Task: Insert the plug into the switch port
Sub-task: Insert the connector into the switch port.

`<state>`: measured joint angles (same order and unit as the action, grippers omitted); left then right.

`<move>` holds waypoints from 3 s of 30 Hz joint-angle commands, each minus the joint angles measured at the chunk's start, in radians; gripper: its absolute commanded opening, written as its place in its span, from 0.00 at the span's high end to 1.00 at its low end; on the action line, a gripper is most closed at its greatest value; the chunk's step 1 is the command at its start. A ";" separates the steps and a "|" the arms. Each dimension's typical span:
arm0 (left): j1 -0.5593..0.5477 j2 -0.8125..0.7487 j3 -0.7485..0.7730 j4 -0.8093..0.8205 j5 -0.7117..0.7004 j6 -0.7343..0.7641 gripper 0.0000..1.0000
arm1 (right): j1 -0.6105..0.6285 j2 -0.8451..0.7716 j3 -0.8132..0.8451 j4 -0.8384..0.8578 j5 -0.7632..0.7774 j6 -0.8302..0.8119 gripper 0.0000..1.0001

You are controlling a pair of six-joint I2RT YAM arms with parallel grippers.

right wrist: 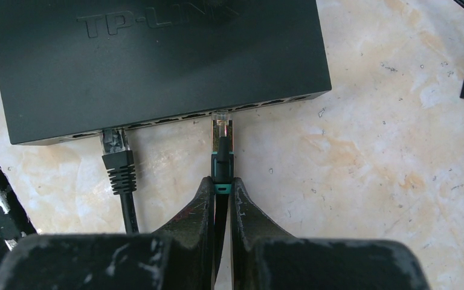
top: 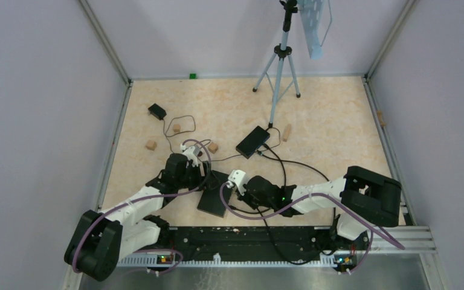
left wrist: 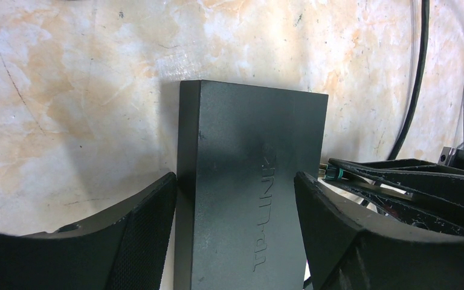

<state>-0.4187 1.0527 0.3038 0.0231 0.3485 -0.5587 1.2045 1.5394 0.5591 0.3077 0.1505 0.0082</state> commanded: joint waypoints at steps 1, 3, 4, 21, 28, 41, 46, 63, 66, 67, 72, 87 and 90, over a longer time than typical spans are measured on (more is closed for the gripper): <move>-0.006 0.018 -0.028 -0.002 0.036 -0.006 0.24 | 0.021 0.011 0.015 0.059 -0.018 0.049 1.00; -0.006 0.018 -0.032 0.003 0.041 -0.007 0.25 | 0.021 0.013 0.018 0.063 -0.002 0.057 1.00; -0.006 0.019 -0.033 0.004 0.041 -0.007 0.25 | 0.021 0.012 0.018 0.066 0.002 0.060 1.00; -0.006 0.035 -0.043 0.025 0.055 -0.010 0.26 | 0.021 -0.072 -0.035 0.162 -0.020 0.050 1.00; -0.006 0.049 -0.040 0.030 0.065 -0.010 0.27 | 0.021 -0.054 -0.031 0.167 -0.026 0.044 1.00; -0.016 0.084 -0.042 0.034 0.147 0.026 0.43 | 0.021 0.031 0.016 0.160 -0.001 0.001 1.00; -0.047 0.092 -0.045 0.042 0.156 0.038 0.43 | 0.021 0.034 0.052 0.156 -0.004 -0.057 1.00; -0.276 0.132 -0.136 0.250 0.200 -0.103 0.41 | -0.069 0.111 0.277 0.227 0.012 0.023 1.00; -0.276 0.117 -0.155 0.250 0.213 -0.108 0.41 | -0.088 0.107 0.275 0.245 0.067 0.081 1.00; -0.277 0.114 -0.158 0.250 0.220 -0.109 0.41 | -0.089 0.105 0.269 0.248 0.090 0.088 1.00; -0.276 0.097 -0.174 0.249 0.224 -0.120 0.37 | -0.101 0.115 0.213 0.290 -0.009 0.022 1.00; -0.019 0.022 -0.027 -0.010 -0.033 -0.057 0.13 | -0.113 0.061 0.049 0.008 -0.222 -0.279 1.00; 0.009 0.000 -0.016 -0.049 -0.039 -0.020 0.10 | -0.113 0.064 0.047 -0.032 -0.242 -0.293 1.00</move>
<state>-0.4419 1.0721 0.2771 0.1555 0.2489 -0.5888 1.1015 1.6100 0.6277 0.3176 -0.0525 -0.2062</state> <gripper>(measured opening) 0.882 0.039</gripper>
